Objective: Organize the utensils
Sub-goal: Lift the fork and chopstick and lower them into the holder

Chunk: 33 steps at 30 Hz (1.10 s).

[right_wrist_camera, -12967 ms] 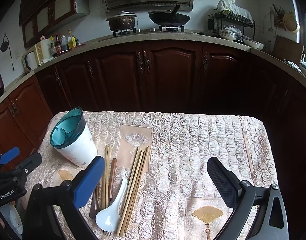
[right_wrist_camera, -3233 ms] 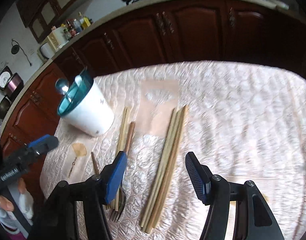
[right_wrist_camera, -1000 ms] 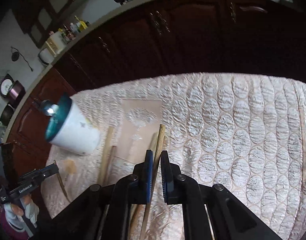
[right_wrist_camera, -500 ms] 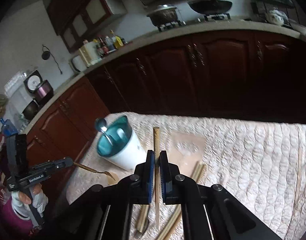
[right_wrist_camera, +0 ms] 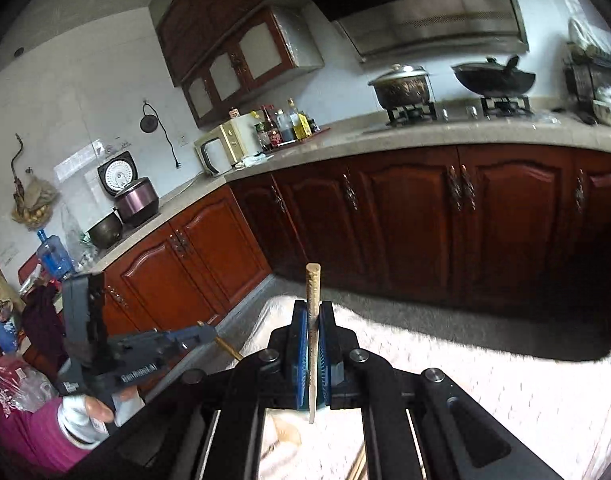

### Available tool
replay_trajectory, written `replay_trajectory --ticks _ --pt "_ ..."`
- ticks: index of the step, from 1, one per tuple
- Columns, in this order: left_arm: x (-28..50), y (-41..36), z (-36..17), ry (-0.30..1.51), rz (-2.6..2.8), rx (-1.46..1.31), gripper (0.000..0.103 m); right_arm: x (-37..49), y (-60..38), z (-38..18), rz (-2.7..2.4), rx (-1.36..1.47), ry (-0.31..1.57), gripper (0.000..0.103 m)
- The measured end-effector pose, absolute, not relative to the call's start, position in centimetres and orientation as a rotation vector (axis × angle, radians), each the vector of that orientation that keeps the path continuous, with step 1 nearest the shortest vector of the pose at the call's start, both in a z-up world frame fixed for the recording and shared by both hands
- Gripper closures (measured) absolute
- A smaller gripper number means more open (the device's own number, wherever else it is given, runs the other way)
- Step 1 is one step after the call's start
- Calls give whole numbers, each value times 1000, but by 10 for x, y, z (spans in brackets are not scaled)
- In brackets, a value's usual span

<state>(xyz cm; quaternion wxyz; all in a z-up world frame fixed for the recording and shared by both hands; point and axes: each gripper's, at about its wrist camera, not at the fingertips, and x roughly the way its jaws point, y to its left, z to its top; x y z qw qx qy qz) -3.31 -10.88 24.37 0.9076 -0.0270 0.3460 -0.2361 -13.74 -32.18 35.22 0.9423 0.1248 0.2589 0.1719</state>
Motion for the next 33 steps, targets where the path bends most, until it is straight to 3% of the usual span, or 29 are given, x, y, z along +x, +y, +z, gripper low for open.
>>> replay_trajectory --ticks 7,23,26,29,33 --pt "-15 -118 212 769 -437 -15 97 -100 -296 337 319 223 554 96" --pt "0 -128 153 856 -375 1 97 -47 -288 227 323 294 755 96" --pt "-1 -129 154 858 -384 -5 97 -46 -295 222 316 324 765 92" --pt "-3 -130 154 859 -389 -5 97 -50 -303 222 317 360 750 78" --pt "-8 -130 157 862 -392 -12 94 -55 -309 223 305 370 753 76"
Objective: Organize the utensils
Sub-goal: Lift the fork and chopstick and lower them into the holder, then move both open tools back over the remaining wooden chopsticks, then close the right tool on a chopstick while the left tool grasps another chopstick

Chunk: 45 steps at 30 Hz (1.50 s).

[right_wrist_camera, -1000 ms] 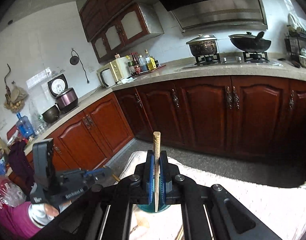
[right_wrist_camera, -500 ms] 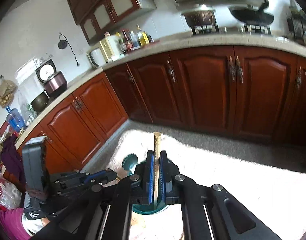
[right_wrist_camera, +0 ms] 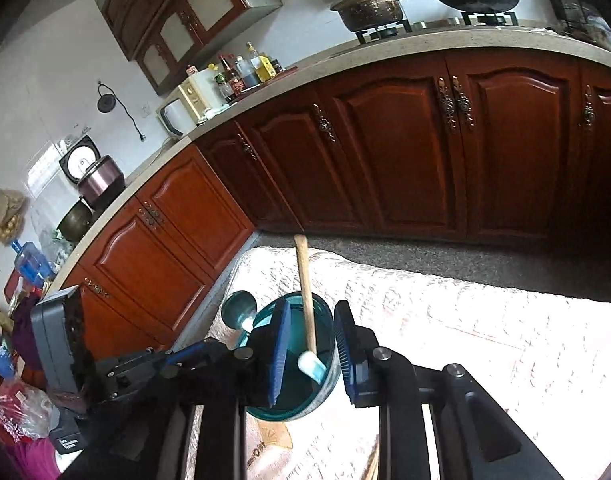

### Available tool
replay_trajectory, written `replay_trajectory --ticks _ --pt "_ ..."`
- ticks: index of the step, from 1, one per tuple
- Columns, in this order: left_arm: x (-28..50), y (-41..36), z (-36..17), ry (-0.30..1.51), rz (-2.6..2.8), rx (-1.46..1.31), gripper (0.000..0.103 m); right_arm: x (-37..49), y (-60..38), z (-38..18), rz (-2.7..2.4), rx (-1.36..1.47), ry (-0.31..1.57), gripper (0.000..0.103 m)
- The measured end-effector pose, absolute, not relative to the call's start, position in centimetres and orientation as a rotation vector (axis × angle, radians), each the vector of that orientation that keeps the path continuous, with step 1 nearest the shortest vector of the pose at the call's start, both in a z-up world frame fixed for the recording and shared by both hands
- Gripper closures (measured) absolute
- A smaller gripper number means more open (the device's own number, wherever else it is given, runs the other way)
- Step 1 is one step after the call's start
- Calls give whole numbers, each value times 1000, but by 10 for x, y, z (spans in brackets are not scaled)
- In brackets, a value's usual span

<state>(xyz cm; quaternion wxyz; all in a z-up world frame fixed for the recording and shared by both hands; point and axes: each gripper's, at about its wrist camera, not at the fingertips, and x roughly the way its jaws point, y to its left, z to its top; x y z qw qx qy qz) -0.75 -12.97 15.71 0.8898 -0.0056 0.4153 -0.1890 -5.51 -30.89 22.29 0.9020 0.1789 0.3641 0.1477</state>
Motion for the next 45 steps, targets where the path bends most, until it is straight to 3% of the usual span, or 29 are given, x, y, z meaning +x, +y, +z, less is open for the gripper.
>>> replay_trajectory --ticks 2,4,6,23,34,45 --pt "-10 -129 160 857 -397 -16 83 -60 -312 222 300 377 755 76" --pt "-15 -128 164 845 -402 -22 62 -66 -313 222 298 381 755 74" --pt "-19 -128 168 830 -403 -26 57 -73 -313 222 295 376 755 72" --pt "-63 -142 184 788 -435 -3 52 -153 -334 214 189 326 795 58" --pt "-84 -141 158 858 -448 -18 52 -169 -333 127 168 367 981 60" --pt "-87 -130 126 957 -428 -29 52 -144 -308 74 145 361 1085 69"
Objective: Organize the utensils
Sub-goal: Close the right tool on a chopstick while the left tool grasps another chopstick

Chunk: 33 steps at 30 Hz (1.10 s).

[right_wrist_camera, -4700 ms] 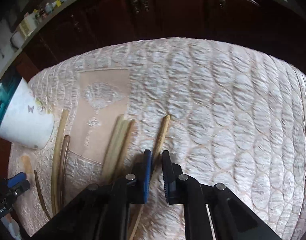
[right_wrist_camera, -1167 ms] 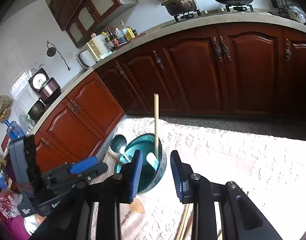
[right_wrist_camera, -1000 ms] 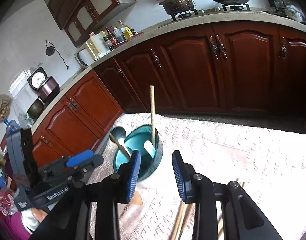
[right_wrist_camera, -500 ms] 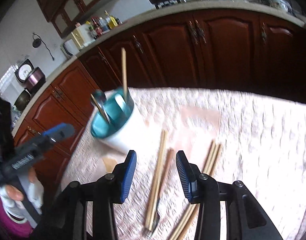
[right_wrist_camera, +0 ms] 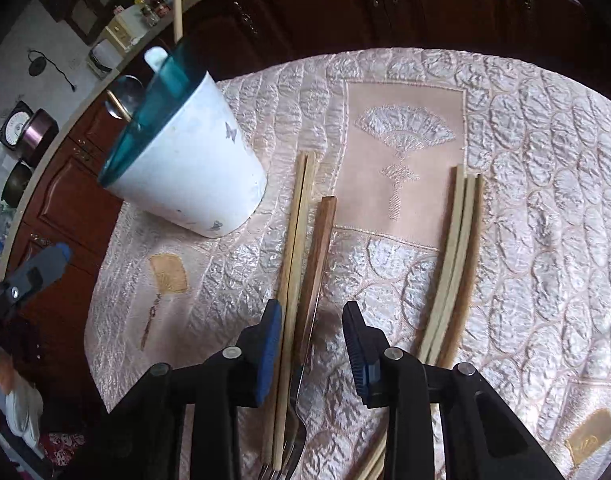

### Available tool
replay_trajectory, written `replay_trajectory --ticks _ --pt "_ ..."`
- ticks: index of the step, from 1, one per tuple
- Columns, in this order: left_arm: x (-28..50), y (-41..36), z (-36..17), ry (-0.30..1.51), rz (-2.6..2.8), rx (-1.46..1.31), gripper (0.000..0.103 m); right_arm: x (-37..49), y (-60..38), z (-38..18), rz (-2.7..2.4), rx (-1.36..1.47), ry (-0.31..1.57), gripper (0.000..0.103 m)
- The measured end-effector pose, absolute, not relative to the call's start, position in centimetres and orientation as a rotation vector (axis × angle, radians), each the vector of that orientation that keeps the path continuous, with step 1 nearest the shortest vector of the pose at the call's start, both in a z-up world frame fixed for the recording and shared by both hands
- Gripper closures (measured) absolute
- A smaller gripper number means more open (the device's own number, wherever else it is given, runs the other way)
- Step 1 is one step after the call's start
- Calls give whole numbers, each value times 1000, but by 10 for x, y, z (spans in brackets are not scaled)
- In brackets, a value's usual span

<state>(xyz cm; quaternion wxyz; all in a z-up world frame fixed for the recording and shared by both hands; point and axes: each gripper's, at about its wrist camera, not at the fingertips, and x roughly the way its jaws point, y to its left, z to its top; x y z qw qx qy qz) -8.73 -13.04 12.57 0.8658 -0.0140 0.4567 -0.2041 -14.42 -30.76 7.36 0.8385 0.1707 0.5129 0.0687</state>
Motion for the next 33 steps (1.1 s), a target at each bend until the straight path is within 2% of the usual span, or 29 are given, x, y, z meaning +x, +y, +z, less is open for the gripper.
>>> replay_trajectory --ticks 11,15,19,27,28,33 --pt "-85 -133 112 998 -430 -39 52 -123 -284 63 119 265 1117 70" --pt "-87 -134 111 1004 -434 -37 52 -124 -294 61 123 295 1112 85" --pt "-86 -130 109 1008 -425 -42 52 -140 -313 59 110 388 1099 88" --pt "-92 -147 97 1037 -464 -55 52 -192 -345 54 56 508 1099 88" --pt "-94 -154 94 1041 -479 -63 52 -194 -346 54 62 503 1103 84" --pt "-97 -194 74 1066 -535 -52 52 -212 -357 83 76 527 1018 79"
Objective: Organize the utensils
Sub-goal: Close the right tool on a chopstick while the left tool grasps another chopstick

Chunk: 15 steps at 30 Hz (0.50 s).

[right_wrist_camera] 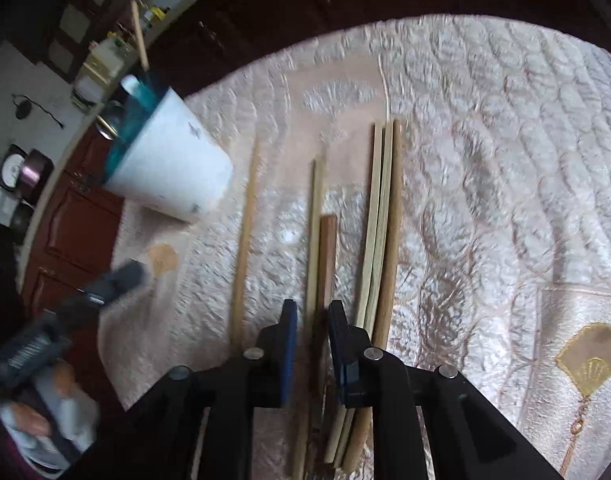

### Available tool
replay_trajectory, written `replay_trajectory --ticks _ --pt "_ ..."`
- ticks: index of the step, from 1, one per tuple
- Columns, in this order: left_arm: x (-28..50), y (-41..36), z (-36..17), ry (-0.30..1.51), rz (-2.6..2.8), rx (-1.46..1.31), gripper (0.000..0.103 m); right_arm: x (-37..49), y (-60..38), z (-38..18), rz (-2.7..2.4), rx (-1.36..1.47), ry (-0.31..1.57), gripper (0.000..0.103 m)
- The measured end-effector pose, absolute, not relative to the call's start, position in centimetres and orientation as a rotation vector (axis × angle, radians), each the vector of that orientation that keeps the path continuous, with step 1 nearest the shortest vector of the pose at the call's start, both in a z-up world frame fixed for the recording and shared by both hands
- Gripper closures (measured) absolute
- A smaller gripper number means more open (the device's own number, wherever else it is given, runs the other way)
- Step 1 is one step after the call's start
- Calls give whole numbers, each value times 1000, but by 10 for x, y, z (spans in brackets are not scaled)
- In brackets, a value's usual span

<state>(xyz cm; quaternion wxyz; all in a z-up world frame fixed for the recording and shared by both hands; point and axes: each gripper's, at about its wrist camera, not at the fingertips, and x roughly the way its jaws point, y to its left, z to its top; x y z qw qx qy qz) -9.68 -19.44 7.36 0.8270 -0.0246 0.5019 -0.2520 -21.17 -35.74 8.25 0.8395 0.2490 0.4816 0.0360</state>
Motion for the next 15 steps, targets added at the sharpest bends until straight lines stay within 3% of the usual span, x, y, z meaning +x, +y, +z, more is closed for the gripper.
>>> replay_trajectory --ticks 5,6,9,15 --pt "-91 -225 53 1086 -540 1 52 -201 -382 93 -11 480 1008 79" --pt "-89 -229 49 1092 -544 4 57 -197 -388 93 -19 479 1006 79" --pt "-82 -235 32 1132 -541 40 91 -181 -403 86 -42 471 1017 79" --pt "-91 -216 31 1148 -563 28 96 -150 -410 61 -59 434 1079 79"
